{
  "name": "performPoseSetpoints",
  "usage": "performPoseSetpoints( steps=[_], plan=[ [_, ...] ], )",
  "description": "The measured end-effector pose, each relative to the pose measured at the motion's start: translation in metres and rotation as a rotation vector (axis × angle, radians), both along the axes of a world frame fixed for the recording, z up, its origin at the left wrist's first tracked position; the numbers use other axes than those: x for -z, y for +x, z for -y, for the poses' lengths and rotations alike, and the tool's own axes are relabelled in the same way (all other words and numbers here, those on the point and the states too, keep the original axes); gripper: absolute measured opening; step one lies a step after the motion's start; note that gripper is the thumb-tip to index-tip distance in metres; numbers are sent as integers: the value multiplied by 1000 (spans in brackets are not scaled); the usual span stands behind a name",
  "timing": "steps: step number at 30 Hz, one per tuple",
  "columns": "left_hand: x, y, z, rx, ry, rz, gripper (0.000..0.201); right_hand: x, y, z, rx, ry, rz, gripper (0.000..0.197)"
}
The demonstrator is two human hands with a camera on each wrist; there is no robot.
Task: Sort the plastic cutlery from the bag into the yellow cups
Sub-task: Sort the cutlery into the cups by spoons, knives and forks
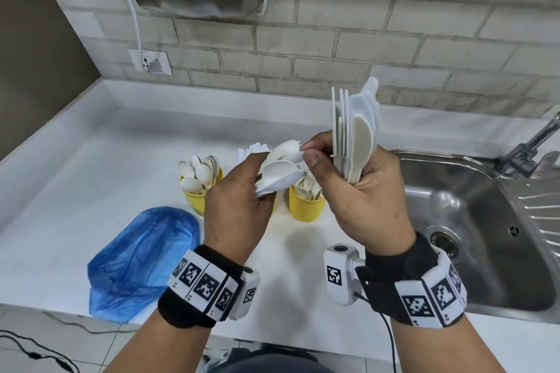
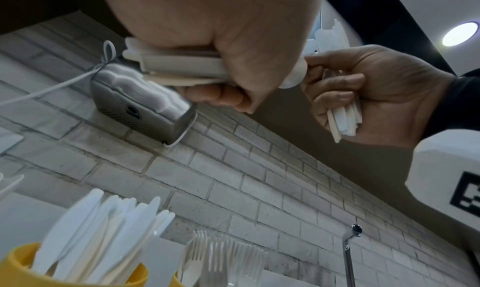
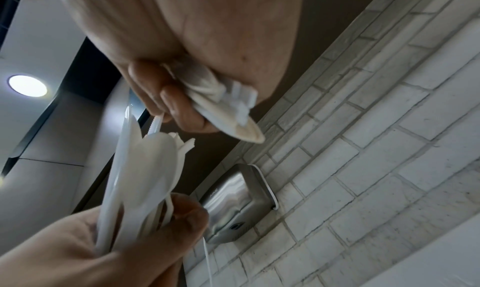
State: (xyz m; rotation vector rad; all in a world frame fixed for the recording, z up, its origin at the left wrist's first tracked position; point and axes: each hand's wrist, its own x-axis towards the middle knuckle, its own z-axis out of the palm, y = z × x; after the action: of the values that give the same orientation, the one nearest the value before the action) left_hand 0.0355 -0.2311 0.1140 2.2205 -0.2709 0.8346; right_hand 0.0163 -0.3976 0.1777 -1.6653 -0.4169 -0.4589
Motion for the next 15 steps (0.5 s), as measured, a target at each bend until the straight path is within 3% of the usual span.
performPoseSetpoints(
  steps=[6, 11, 15],
  plan=[
    [-2, -2, -5, -37, 33, -31, 40, 0, -2, 0, -10, -121, 74, 5],
    [2, -4, -4, -27, -13, -63, 39, -3, -3, 3, -11, 41, 108, 9],
    [-1, -10, -1, -5, -28, -32, 39, -2, -6, 0, -70, 95, -24, 4]
  ],
)
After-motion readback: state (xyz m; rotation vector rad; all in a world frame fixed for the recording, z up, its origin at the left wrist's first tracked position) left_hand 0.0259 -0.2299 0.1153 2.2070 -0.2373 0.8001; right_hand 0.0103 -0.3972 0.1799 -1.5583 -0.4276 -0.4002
